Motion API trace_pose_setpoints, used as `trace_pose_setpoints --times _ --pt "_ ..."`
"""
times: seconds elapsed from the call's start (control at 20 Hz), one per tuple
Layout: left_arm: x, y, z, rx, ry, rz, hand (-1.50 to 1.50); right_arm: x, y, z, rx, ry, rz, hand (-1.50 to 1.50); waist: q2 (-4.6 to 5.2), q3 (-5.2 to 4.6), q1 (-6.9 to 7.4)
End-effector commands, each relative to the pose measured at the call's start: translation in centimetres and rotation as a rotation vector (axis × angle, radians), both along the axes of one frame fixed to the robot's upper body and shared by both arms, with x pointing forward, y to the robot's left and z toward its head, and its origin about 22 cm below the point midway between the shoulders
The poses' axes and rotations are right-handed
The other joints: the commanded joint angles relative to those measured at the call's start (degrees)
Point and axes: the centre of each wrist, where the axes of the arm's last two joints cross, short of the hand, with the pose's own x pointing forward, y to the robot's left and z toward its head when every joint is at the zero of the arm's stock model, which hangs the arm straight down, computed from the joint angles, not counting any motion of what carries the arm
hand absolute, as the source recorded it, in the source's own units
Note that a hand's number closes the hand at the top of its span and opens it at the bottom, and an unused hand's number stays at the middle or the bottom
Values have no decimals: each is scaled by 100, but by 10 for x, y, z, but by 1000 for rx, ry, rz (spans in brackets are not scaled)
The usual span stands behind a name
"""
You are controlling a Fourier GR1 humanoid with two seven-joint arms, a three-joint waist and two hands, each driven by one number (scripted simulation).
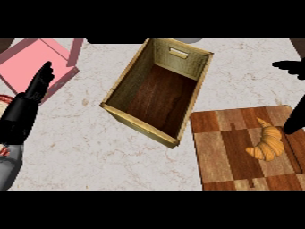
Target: Pick the croissant from the cutting board and place it in the basket
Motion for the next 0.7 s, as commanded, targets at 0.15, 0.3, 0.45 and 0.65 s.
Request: trace_pose_setpoints --times 0.15,0.3,0.45,0.65 --pt "5 -2 -1 0 -6 3 0 -7 17 -56 -81 147 -8 -150 13 1 -3" --pt "3 -1 2 -4 4 -1 0 -1 3 -59 -108 192 -24 -150 18 2 33" --pt "-12 12 -6 -1 -2 5 0 -23 -3 -72 -103 182 -26 -150 -3 2 -8" --pt "2 17 8 -2 17 -20 0 -13 6 -81 -107 159 -30 -150 7 2 8"
